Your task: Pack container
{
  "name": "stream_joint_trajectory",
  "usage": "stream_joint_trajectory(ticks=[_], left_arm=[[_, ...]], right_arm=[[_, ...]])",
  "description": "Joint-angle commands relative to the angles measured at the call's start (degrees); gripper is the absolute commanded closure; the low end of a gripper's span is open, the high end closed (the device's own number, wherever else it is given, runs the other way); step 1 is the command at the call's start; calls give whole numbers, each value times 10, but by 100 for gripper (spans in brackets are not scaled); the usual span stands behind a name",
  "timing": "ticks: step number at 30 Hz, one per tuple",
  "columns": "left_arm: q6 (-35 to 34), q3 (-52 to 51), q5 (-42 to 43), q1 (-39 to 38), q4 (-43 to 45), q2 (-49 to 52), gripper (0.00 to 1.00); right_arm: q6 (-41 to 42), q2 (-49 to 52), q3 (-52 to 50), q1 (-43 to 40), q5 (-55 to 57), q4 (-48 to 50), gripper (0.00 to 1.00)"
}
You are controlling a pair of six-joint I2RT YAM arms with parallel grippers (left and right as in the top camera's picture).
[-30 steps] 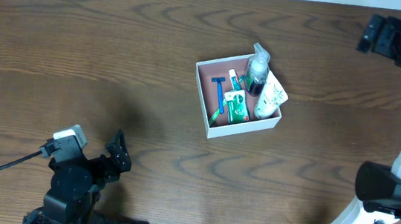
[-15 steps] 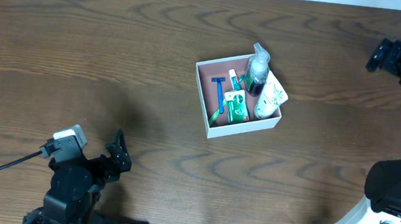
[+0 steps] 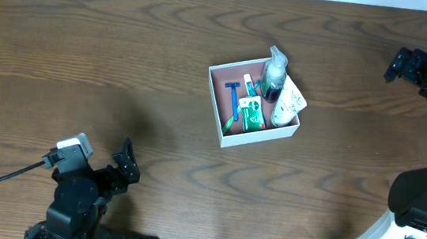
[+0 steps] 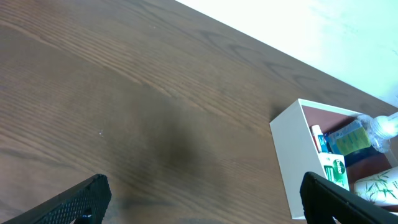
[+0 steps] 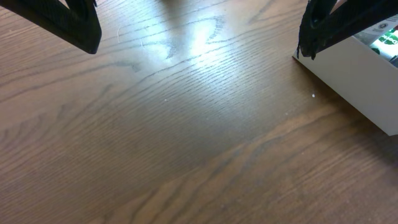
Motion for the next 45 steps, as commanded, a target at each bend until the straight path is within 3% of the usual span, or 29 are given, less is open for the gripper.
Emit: stream_joint_trajectory(ticks=[1,9,15,22,31,38,45], left_arm=[[-5,0,-5,2,1,-3,2],[-4,0,-5,5,-17,-4,2],[7,-1,2,68,-63,-9,2],[207,-21,108,105,112,-37,2],[222,-86,114,144,207,-97,2],[312,-151,163,146,271,-141,2],[325,-197,163,155,319,-151,2]], right_arm=[[8,-5,-2,-2,-2,1,1],[8,-5,-2,-2,-2,0,1],[8,-5,-2,-2,-2,0,1],[8,-5,-2,-2,-2,0,1],[8,-5,-2,-2,-2,1,1],[8,-5,-2,-2,-2,0,1],[8,-5,-2,-2,-2,0,1]])
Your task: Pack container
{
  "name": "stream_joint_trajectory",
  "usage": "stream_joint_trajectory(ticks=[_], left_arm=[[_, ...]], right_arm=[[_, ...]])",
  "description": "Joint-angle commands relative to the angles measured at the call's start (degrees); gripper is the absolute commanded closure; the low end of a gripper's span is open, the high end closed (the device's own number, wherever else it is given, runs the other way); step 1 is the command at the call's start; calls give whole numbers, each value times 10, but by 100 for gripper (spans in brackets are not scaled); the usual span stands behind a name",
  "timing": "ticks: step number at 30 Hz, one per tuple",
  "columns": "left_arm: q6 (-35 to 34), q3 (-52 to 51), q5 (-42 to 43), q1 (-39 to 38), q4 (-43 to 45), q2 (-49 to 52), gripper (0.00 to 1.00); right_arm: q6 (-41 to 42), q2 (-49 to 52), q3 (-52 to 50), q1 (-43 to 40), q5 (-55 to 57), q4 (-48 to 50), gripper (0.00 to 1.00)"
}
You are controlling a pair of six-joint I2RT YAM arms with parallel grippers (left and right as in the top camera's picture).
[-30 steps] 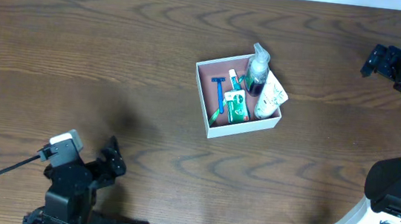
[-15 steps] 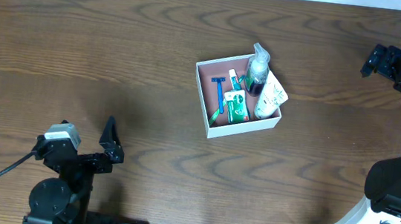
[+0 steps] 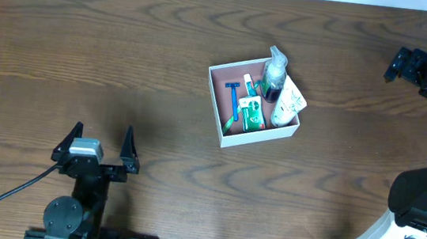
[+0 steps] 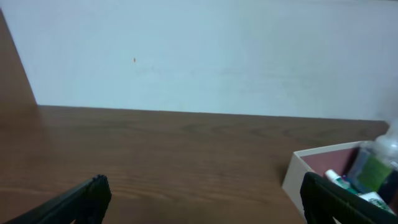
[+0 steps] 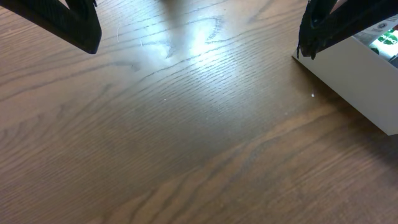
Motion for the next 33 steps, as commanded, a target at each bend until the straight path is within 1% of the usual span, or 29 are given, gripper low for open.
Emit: stream_joint_trajectory(ticks=[1,5,7,10,18,21,22,28,33], left_arm=[[22,-15,11,8,7,-6,2],[29,-32,15,20,12,-7,2],[45,-40,30,26,21,-7,2],[64,-57,49,29,44,-7,2],[64,-130,51,29,138,-7,2],[64,-150,51,29,153,-7,2],[64,-154,51,29,153,-7,2],[64,-157,50,29,84,-7,2],[63,-157,49,29,83,-7,2]], right_arm=[[8,-5,-2,-2,-2,0,1],[8,-5,-2,-2,-2,0,1],[8,-5,-2,-2,-2,0,1],[8,-5,-2,-2,-2,0,1],[8,-5,-2,-2,-2,0,1],[8,-5,-2,-2,-2,0,1],[8,-5,-2,-2,-2,0,1],[8,-5,-2,-2,-2,0,1],[8,-5,-2,-2,-2,0,1]])
